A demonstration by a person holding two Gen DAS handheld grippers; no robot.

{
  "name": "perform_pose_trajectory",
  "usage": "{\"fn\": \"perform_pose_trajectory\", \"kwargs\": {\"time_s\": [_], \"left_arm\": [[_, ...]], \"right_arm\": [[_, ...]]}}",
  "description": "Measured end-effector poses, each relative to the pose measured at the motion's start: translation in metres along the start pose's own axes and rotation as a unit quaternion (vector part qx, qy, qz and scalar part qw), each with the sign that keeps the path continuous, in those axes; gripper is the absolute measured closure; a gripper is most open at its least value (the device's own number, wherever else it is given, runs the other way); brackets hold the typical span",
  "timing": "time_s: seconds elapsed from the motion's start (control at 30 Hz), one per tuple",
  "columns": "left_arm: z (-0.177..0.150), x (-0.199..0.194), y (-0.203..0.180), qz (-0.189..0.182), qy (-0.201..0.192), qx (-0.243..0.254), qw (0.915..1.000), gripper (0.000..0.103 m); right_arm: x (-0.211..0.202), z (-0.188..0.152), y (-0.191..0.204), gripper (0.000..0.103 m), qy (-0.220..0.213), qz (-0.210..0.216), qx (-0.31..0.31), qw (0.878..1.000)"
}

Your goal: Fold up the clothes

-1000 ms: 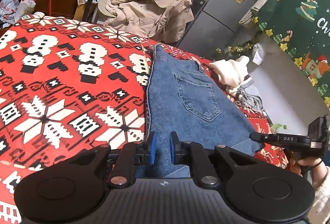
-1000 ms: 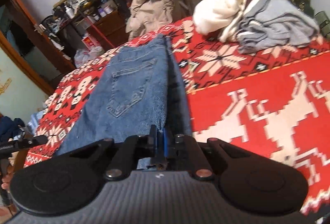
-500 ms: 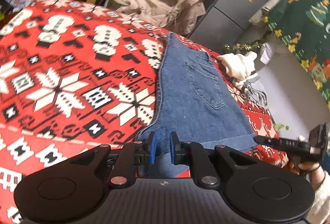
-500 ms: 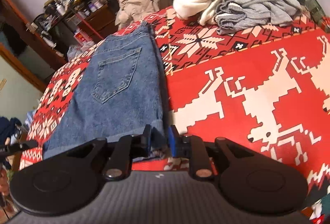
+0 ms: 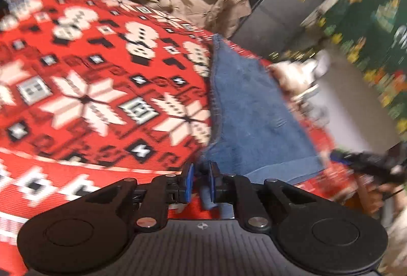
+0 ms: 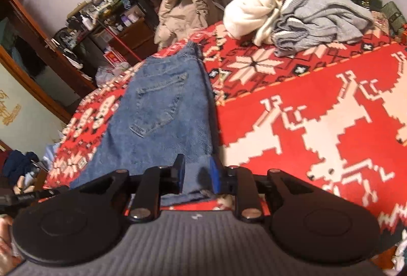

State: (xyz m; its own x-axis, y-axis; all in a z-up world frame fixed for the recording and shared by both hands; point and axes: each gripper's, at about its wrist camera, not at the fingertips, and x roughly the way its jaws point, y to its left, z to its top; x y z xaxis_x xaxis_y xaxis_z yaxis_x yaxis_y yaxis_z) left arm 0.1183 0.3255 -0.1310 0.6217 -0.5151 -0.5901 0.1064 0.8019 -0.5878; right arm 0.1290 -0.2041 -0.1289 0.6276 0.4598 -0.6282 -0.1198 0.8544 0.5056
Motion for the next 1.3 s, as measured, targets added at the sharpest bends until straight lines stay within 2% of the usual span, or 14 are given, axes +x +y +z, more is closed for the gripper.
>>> {"fn": "perform_pose_trajectory", "kwargs": {"time_s": [0.03, 0.1, 0.2, 0.33, 0.43, 0.53, 0.57, 0.77, 0.93, 1.07, 1.17, 1.3], "left_arm": [[0.0, 0.001, 0.006, -0.025, -0.003, -0.016, 0.9995, 0.09], [-0.001, 0.003, 0.017, -0.07, -0.008, -0.046, 0.9965, 0.077], [-0.002, 0.009, 0.027, -0.093, -0.014, -0.061, 0.9937, 0.075], [-0.002, 0.023, 0.024, -0.073, 0.012, -0.045, 0.9962, 0.076], [-0.005, 0.026, 0.028, -0.085, 0.019, -0.067, 0.994, 0.079], [-0.004, 0.024, 0.024, -0.072, 0.004, -0.047, 0.9963, 0.097], [-0.005, 0.023, 0.022, -0.072, -0.006, -0.041, 0.9965, 0.099], [-0.012, 0.016, 0.029, -0.066, -0.041, -0.06, 0.9952, 0.099], [-0.022, 0.006, 0.028, -0.08, -0.063, -0.079, 0.9916, 0.095], [-0.025, 0.007, 0.023, -0.112, -0.061, -0.091, 0.9877, 0.083], [-0.026, 0.009, 0.016, -0.114, -0.05, -0.083, 0.9887, 0.083], [-0.022, 0.008, 0.019, -0.149, -0.052, -0.131, 0.9788, 0.083]], "right_arm": [[0.0, 0.001, 0.001, 0.076, -0.002, 0.003, -0.002, 1.0], [0.004, 0.005, 0.003, 0.073, -0.004, 0.004, -0.016, 1.0], [0.011, 0.009, 0.002, 0.072, -0.011, 0.0, -0.044, 0.999], [0.012, 0.009, -0.007, 0.071, -0.036, -0.001, -0.054, 0.998], [0.008, 0.003, -0.005, 0.071, -0.051, 0.004, -0.06, 0.997], [0.004, -0.007, 0.001, 0.067, -0.06, 0.015, -0.071, 0.996], [0.005, -0.01, 0.003, 0.067, -0.06, 0.015, -0.072, 0.996], [0.012, -0.027, 0.01, 0.068, -0.062, 0.01, -0.064, 0.996], [0.011, -0.037, 0.034, 0.068, -0.068, 0.032, -0.094, 0.993], [0.026, -0.052, 0.08, 0.068, -0.035, 0.063, -0.168, 0.983], [0.044, -0.068, 0.119, 0.068, -0.011, 0.096, -0.219, 0.971], [0.062, -0.087, 0.162, 0.066, -0.009, 0.114, -0.289, 0.95]]}}
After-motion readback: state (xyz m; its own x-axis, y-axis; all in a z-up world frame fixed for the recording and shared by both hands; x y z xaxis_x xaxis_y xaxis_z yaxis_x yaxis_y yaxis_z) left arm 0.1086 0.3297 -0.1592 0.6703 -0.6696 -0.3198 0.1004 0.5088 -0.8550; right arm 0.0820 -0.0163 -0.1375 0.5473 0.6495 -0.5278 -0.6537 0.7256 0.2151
